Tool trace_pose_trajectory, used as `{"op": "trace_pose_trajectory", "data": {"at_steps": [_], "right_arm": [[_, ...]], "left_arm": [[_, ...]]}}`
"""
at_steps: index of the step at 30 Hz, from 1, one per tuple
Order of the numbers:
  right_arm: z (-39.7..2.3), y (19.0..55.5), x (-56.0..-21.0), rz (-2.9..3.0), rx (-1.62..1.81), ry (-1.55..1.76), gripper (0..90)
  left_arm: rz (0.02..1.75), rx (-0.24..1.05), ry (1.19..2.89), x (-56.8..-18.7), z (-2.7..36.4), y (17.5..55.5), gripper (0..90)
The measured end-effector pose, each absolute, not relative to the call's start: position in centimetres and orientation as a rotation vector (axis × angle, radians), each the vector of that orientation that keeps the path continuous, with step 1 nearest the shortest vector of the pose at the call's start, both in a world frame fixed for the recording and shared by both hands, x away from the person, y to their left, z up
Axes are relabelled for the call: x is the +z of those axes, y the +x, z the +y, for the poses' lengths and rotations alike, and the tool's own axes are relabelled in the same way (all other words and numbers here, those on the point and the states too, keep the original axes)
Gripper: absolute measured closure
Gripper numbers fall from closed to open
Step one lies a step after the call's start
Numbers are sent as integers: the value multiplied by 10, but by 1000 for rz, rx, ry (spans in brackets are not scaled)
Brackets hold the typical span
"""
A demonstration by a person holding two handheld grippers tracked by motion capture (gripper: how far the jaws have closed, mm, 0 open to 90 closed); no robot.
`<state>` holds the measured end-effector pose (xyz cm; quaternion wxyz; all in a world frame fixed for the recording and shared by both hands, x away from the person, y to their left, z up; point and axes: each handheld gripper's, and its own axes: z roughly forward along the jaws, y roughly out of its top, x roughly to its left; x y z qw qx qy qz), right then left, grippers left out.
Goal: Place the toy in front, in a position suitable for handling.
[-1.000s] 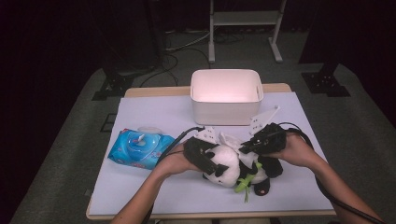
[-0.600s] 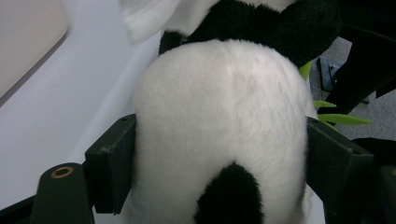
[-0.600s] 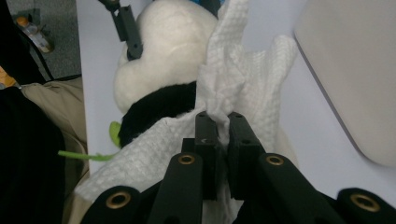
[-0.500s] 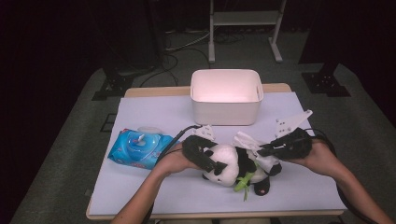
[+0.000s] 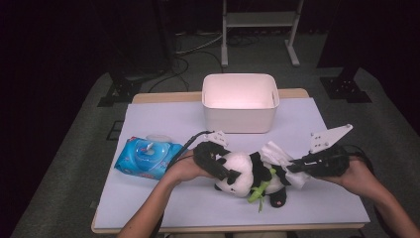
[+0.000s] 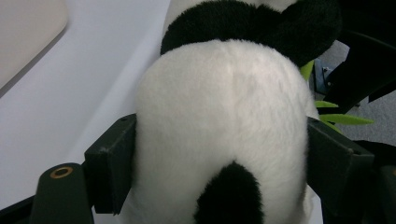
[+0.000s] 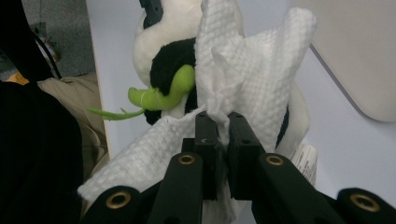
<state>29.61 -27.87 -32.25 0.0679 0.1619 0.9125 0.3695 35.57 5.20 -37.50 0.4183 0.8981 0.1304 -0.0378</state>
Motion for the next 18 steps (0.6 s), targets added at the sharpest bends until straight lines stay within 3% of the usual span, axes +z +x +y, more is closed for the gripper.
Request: {"op": "trace_pose_trajectory", "data": {"at_steps": [18], "right_arm": [[-267,300,-321,2759,1125,449,835]], "left_arm": [[304,-46,2279,-366,42,351,201]]}}
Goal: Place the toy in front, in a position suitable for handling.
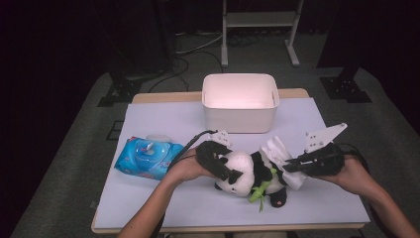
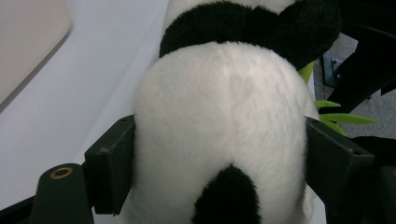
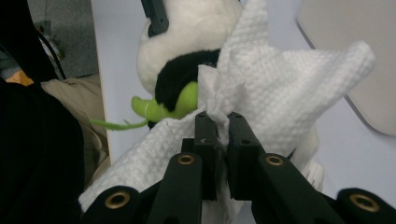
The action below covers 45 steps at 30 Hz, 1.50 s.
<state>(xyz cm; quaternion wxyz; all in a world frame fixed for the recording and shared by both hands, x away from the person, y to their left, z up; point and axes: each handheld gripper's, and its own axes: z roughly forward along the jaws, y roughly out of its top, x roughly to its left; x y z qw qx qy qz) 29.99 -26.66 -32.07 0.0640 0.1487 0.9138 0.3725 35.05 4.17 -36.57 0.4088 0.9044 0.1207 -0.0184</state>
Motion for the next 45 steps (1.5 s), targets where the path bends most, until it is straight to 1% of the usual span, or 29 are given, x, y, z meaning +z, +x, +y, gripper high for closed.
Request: {"op": "trace_pose_trajectory", "data": {"at_steps": [12,16,18,25,32,34,36,38,45], "right_arm": [[-224,322,-316,2800,1095,353,835],[-211,329,-320,2824,1066,337,835],[-211,331,-324,2833,1055,342,837],[-218,330,-329,2837,1029,392,840],[-233,326,-329,2812,1064,437,840],[-236,325,-331,2806,1096,435,840],[-236,323,-330,2800,1094,437,839],[-235,323,-329,2792,1105,427,839],[-227,325,-314,2782,1181,388,839]], "left_arm": [[227,6,2290,-355,27,345,201],[227,2,2303,-357,30,345,200],[237,-14,2294,-361,32,347,198],[267,-18,2235,-364,36,347,103],[246,-17,2221,-356,42,344,103],[231,-22,2233,-357,41,343,124],[234,-24,2226,-357,41,344,195],[233,-16,2222,-356,41,344,230],[230,-5,2221,-352,37,343,242]]}}
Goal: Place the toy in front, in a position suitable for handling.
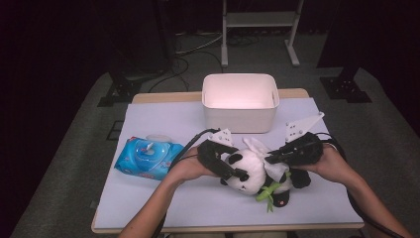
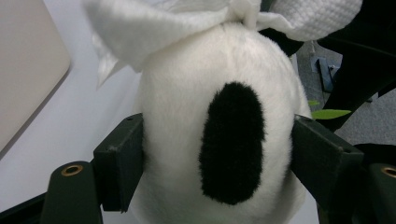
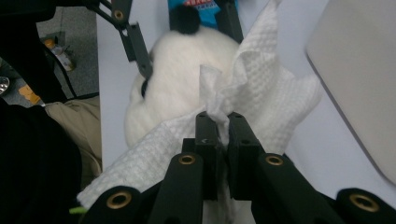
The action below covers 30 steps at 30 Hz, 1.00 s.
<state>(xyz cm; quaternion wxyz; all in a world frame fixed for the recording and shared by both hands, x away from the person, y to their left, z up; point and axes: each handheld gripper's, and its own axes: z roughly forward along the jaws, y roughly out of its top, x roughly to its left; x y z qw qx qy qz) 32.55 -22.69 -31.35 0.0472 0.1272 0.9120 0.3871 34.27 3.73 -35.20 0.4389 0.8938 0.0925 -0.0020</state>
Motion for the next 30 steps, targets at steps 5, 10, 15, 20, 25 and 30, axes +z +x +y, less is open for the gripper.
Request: {"op": "trace_pose_trajectory", "data": {"at_steps": [5,10,15,20,25,30], "right_arm": [[-208,324,-306,2796,1145,319,838],[-192,327,-299,2808,1162,275,838],[-172,330,-296,2823,1161,224,838],[-167,333,-299,2841,1151,216,838],[-177,335,-302,2850,1119,266,837],[-190,339,-311,2851,1064,317,836]], "left_arm": [[211,12,2238,-349,34,341,242],[210,12,2241,-349,34,341,243],[201,23,2254,-348,32,340,243],[202,21,2258,-351,36,339,243],[198,25,2274,-355,40,339,242],[208,10,2280,-361,45,341,241]]}}
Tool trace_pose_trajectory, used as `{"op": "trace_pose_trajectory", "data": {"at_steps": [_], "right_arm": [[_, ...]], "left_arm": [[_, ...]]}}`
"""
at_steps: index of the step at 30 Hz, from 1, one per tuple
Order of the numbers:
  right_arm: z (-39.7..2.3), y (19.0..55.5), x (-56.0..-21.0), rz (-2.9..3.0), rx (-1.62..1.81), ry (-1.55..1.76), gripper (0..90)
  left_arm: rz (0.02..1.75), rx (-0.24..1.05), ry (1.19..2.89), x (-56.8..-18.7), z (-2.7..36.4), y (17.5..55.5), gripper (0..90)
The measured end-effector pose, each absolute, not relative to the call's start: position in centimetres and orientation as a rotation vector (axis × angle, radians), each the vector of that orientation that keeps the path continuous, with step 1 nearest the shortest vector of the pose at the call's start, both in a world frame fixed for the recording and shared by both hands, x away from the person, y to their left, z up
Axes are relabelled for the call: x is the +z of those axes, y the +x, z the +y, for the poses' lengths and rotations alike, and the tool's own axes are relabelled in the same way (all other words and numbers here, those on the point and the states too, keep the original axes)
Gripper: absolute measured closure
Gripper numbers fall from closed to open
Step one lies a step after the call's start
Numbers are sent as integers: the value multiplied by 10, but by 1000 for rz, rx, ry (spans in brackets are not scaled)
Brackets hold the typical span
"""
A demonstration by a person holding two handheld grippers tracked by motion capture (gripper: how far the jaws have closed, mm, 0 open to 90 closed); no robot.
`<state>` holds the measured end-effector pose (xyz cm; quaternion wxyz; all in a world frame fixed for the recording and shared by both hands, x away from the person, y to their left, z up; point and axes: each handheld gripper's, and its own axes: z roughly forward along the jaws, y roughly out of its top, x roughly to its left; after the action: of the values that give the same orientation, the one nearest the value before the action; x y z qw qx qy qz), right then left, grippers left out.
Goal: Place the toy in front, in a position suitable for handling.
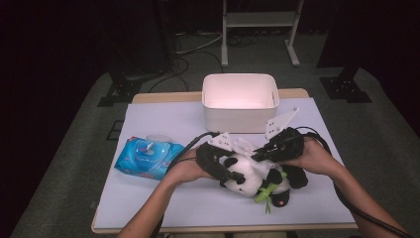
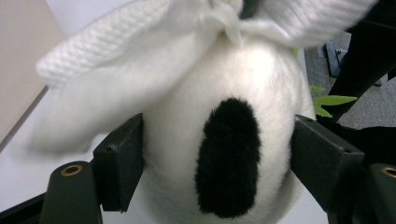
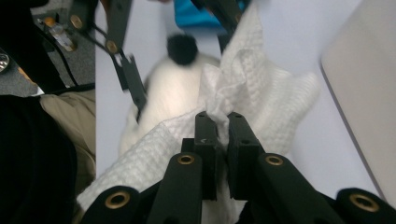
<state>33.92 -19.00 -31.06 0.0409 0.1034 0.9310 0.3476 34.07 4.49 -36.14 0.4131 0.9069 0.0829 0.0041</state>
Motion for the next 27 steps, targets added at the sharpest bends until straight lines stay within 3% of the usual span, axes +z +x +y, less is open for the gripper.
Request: {"op": "trace_pose_trajectory", "data": {"at_steps": [5,21,27], "right_arm": [[-202,345,-326,2882,1015,377,834],[-237,344,-320,2841,1053,467,831],[-238,340,-326,2834,1094,478,833]], "left_arm": [[223,-2,2273,-367,48,341,239],[254,-45,2238,-374,55,343,220],[300,-74,2265,-374,52,344,136]]}}
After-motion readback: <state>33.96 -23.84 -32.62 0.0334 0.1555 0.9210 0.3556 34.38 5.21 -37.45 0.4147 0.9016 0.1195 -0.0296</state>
